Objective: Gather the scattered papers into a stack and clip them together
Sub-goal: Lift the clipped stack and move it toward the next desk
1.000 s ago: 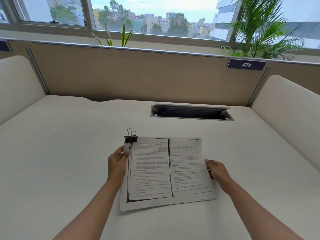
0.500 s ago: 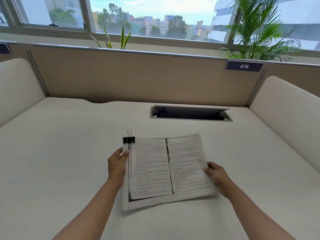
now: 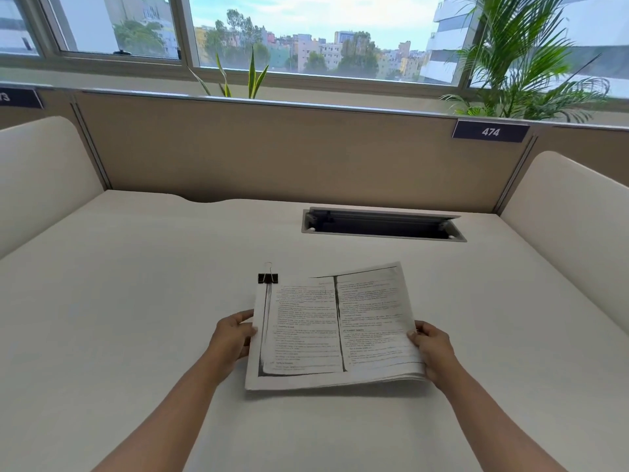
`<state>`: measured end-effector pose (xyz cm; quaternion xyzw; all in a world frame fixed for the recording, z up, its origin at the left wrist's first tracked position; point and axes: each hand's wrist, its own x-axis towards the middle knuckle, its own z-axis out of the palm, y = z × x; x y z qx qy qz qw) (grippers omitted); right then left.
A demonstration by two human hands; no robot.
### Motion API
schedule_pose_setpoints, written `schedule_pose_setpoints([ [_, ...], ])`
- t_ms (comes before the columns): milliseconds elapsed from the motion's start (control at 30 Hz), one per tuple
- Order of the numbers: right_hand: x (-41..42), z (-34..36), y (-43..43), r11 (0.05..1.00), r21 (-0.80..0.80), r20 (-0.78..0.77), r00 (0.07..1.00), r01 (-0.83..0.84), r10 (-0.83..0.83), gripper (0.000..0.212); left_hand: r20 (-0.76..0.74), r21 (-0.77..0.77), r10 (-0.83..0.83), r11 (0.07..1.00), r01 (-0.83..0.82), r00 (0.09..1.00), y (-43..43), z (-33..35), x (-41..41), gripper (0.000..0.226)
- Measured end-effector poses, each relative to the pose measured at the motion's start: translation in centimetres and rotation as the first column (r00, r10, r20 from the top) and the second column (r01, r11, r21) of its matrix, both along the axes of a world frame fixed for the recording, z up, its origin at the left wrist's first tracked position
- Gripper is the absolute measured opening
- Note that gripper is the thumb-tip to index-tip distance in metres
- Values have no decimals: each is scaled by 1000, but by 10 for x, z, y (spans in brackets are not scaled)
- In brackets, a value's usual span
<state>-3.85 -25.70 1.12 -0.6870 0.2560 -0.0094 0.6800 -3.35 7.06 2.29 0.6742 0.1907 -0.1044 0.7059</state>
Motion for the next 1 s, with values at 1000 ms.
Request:
schedule_pose_setpoints([
  [1000, 87, 9, 198, 991, 124, 3, 999, -50, 50, 27, 5, 104, 239, 966, -238, 971, 189, 20, 32, 41],
])
